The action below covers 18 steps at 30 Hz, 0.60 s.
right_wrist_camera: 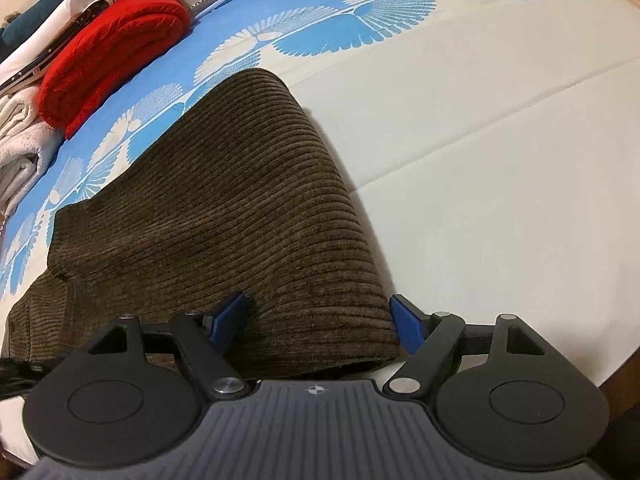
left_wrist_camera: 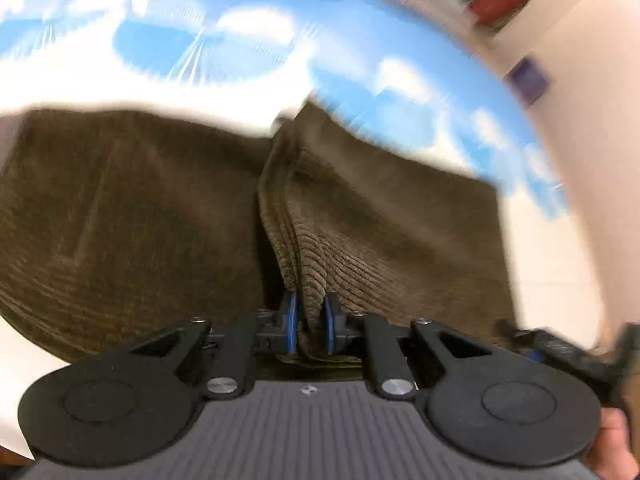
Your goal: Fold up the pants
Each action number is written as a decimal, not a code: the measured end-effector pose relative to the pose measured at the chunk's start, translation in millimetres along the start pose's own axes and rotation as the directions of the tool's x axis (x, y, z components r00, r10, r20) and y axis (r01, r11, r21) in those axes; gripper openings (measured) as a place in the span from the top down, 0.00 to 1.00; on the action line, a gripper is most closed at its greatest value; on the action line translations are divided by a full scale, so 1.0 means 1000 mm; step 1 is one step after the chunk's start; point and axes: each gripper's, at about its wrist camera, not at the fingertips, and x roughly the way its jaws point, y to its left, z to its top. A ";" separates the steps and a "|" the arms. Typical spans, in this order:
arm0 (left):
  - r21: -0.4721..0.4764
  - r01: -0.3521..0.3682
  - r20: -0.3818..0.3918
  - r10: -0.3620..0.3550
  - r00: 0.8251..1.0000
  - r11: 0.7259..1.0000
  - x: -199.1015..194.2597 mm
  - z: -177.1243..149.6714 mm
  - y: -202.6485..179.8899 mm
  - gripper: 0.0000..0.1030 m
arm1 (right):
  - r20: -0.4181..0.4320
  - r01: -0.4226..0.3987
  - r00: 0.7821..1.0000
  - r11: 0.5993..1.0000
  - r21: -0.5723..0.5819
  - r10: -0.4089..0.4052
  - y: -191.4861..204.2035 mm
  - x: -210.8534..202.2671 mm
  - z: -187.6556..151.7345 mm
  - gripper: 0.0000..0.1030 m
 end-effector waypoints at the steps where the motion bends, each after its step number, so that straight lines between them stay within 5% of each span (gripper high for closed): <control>1: 0.000 -0.013 0.005 0.013 1.000 1.000 -0.004 -0.004 0.000 0.85 | 0.000 -0.003 1.000 1.000 0.007 0.003 -0.001 -0.001 0.000 0.22; 4: 0.067 -0.151 -0.076 0.156 0.985 0.986 0.021 -0.021 0.005 0.81 | 0.002 -0.013 1.000 1.000 0.003 0.013 -0.002 -0.003 -0.001 0.22; 5: 0.096 -0.191 -0.094 0.199 0.975 0.977 0.028 -0.027 0.007 0.68 | 0.001 -0.011 1.000 1.000 -0.005 0.011 -0.002 -0.003 -0.002 0.22; 7: 0.115 -0.240 0.016 0.239 0.971 0.964 0.014 -0.027 0.002 0.64 | -0.003 -0.009 1.000 1.000 -0.013 0.009 -0.003 -0.002 -0.003 0.23; 10: 0.184 -0.177 0.180 0.144 0.973 0.967 -0.010 -0.026 -0.018 0.64 | -0.007 -0.015 1.000 1.000 0.000 0.015 -0.007 -0.002 -0.004 0.24; 12: 0.256 -0.118 0.138 0.084 0.987 0.960 0.001 -0.033 -0.027 0.67 | -0.002 -0.017 1.000 1.000 -0.006 0.017 -0.007 -0.003 -0.004 0.26; 13: 0.292 -0.136 0.095 0.113 0.989 0.947 0.012 -0.038 -0.029 0.68 | 0.000 -0.013 1.000 1.000 -0.013 0.013 -0.006 -0.003 -0.005 0.28; 15: 0.347 -0.195 -0.047 0.225 0.973 0.917 0.047 -0.050 -0.027 0.64 | 0.012 0.000 1.000 1.000 -0.030 0.000 -0.005 -0.004 -0.005 0.38; 18: 0.301 -0.173 -0.017 0.187 0.982 0.938 0.037 -0.040 -0.027 0.65 | 0.045 -0.017 0.999 0.999 -0.027 0.018 -0.005 -0.013 -0.004 0.67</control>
